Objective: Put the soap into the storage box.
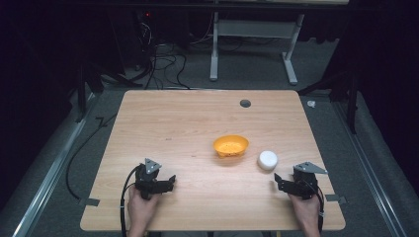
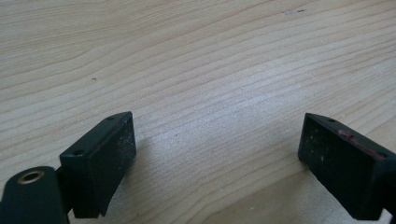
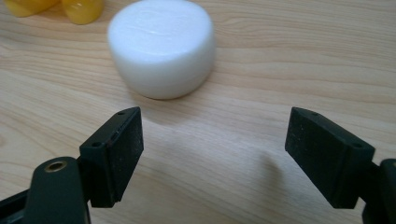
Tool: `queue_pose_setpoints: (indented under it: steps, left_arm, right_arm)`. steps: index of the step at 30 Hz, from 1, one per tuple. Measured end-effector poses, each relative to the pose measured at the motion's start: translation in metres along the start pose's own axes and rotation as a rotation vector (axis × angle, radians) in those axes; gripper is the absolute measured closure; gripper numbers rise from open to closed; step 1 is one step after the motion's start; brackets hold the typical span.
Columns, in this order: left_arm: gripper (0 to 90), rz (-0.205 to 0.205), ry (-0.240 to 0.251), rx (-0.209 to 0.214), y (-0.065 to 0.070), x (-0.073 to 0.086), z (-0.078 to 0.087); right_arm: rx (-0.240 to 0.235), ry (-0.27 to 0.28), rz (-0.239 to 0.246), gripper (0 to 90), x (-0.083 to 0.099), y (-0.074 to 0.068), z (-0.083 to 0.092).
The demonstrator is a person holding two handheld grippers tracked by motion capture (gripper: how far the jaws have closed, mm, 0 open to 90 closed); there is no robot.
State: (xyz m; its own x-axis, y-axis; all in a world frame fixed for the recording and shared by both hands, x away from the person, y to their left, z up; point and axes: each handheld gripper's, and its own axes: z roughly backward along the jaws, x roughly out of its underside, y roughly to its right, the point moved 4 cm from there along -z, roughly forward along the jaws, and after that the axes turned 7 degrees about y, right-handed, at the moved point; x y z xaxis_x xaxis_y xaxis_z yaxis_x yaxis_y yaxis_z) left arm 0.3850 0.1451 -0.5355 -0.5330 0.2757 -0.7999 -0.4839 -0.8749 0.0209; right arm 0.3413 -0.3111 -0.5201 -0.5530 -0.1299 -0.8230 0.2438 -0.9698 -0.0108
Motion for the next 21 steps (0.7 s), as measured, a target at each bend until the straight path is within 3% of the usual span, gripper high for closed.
queue_pose_setpoints:
  steps: [8, 21]
  left_arm:
    - [11.6, 0.0, 0.0, 0.0, 0.0, 0.0, 0.0]
    - [11.6, 0.0, 0.0, 0.0, 0.0, 0.0, 0.0]
  right_arm:
    - [-0.044, 0.001, 0.003, 17.6, -0.008, -0.014, -0.006]
    - [-0.065, -0.006, 0.021, 14.9, -0.024, -0.026, -0.022]
